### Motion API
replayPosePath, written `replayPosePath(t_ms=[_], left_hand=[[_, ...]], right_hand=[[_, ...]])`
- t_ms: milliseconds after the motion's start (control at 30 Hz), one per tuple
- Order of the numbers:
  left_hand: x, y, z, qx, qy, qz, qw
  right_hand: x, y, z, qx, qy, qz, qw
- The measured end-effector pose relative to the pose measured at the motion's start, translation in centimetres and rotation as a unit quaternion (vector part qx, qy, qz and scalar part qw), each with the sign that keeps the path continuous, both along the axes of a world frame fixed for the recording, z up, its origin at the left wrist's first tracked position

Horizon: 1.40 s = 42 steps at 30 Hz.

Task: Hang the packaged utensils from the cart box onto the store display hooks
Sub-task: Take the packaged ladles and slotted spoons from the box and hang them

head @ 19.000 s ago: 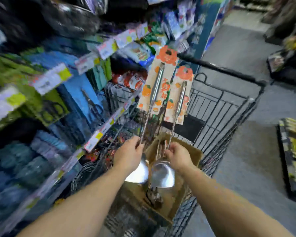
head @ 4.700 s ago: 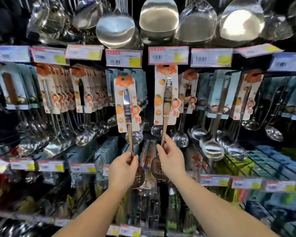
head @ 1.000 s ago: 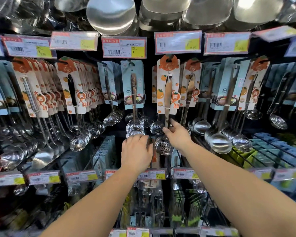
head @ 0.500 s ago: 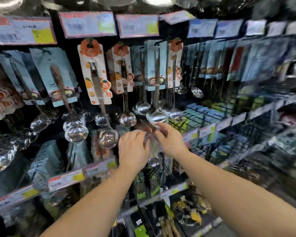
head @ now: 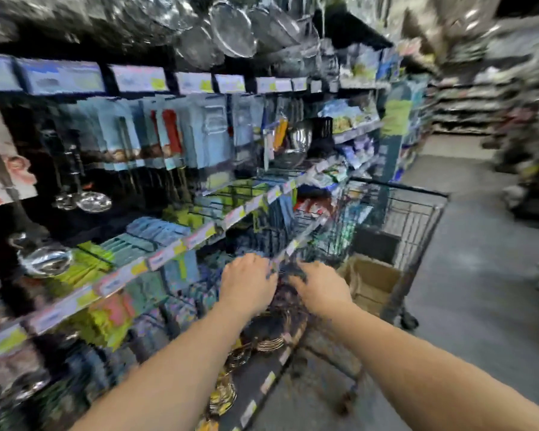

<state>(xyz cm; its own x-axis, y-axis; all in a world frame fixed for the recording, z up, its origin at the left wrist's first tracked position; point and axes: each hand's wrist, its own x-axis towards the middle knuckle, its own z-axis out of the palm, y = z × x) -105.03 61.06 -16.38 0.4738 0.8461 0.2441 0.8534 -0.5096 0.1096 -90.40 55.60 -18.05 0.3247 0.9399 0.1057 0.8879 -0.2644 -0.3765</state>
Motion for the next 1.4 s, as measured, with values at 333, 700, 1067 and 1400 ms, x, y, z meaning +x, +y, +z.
replayPosePath(t_ms=[333,700,1067,1400], left_hand=[[21.2,4.3,-4.3,-0.048,0.046,-0.133,0.989],[38.8,23.0,-13.5,-0.155,0.048,-0.203,0.966],[45.7,36.0,-28.0,-0.288,0.111,-0.178,0.934],[48.6,38.2,-40.3,-0.305,0.171,-0.162,0.923]], right_hand=[[19.3,0.8,-4.8,-0.049,0.008,-0.135,0.99],[35.7,17.8,-12.8,-0.097,0.054,-0.232,0.966],[43.9,29.3,-29.4,-0.237,0.242,-0.308,0.889],[47.6,34.0,-45.2,-0.296,0.4,-0.355,0.791]])
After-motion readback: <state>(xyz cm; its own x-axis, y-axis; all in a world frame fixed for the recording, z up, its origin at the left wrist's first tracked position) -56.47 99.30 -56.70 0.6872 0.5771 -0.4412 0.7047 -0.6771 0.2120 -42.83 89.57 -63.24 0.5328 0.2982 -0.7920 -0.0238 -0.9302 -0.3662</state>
